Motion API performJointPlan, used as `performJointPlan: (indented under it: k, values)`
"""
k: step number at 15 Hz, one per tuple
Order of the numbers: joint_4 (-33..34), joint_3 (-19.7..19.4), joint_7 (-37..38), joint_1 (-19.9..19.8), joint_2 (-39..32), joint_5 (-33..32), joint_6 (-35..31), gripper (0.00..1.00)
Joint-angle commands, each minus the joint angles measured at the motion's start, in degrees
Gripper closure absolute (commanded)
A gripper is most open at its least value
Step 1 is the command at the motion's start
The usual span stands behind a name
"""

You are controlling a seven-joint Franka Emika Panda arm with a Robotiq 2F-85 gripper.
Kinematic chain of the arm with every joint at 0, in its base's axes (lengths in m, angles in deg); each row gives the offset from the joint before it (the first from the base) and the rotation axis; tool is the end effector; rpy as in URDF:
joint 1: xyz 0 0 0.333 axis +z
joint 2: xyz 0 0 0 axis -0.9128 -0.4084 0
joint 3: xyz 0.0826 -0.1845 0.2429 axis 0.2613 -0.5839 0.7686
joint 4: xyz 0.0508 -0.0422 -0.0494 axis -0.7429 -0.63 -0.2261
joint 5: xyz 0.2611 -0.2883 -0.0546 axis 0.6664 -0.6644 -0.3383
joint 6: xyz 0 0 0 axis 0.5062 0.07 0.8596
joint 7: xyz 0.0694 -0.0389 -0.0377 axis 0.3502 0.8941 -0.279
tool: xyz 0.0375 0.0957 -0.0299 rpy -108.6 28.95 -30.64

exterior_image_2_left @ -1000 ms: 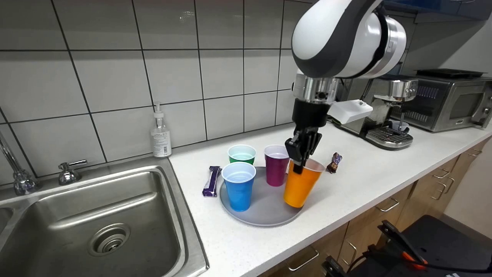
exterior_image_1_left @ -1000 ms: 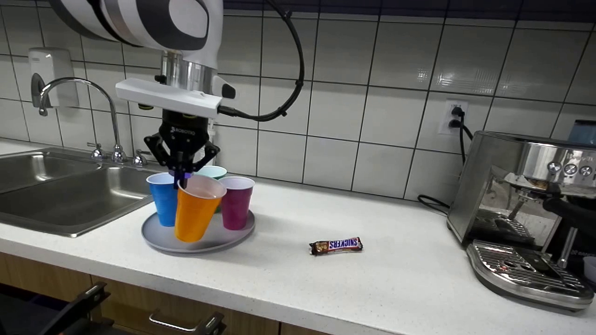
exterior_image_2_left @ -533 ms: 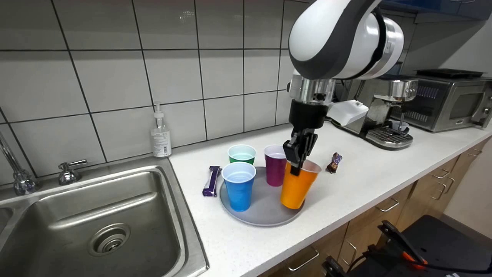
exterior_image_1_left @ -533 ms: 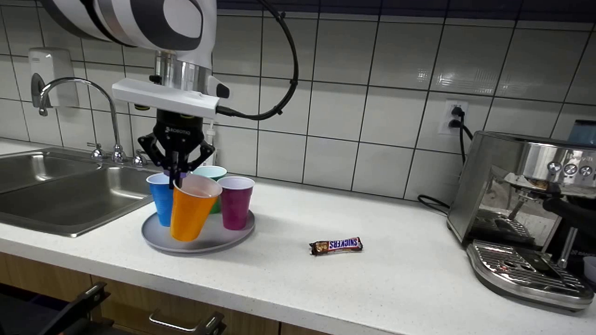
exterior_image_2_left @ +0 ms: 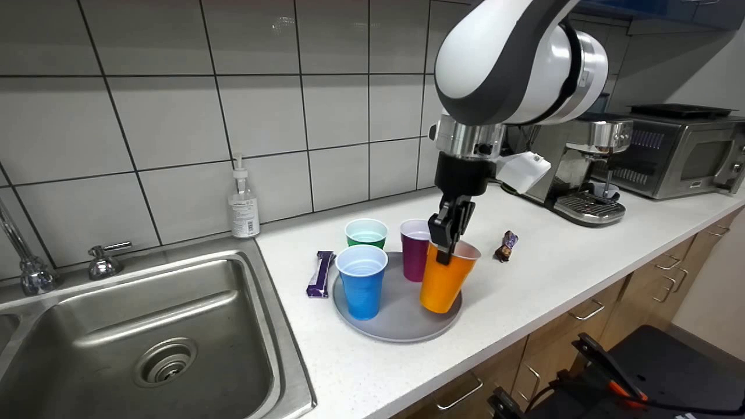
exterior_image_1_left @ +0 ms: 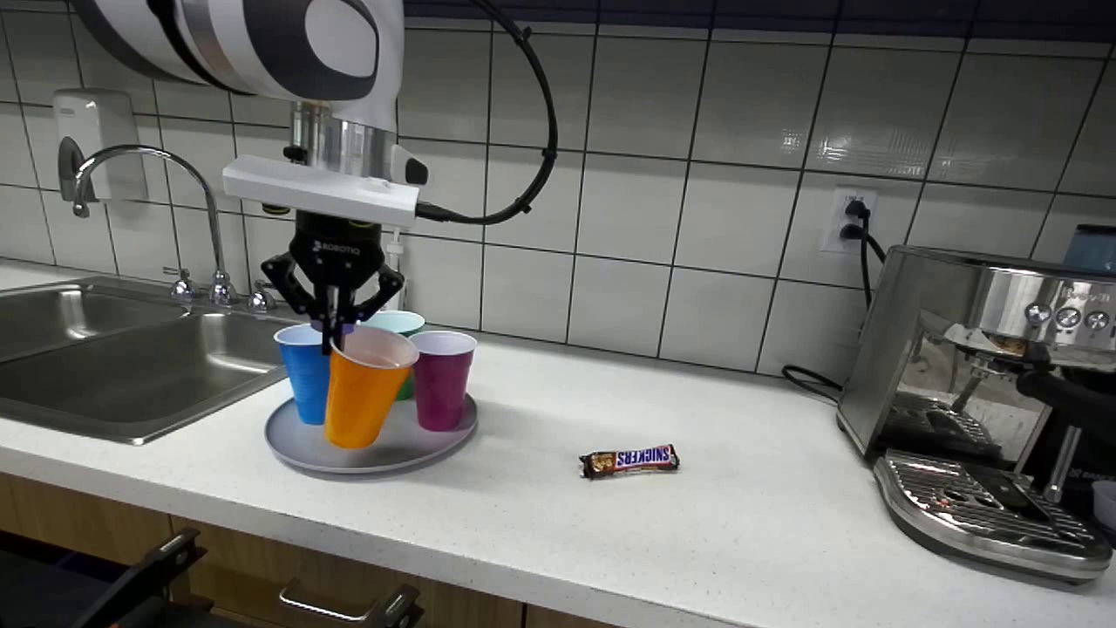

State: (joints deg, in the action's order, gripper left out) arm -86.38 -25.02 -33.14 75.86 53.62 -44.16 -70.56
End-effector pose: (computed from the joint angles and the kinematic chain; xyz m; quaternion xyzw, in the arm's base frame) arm 0.3789 0.0376 0.2853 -0.9678 -0.2468 -0.0106 0.0474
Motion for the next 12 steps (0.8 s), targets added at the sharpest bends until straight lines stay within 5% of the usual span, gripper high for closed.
performJointPlan:
  k: [1, 12]
  values:
    - [-0.07, 0.54, -2.67, 0.31, -1.15, 0.54, -2.7, 0.99]
    - [-0.09, 1.03, -5.79, 0.76, -3.39, 0.5, -5.66, 0.99]
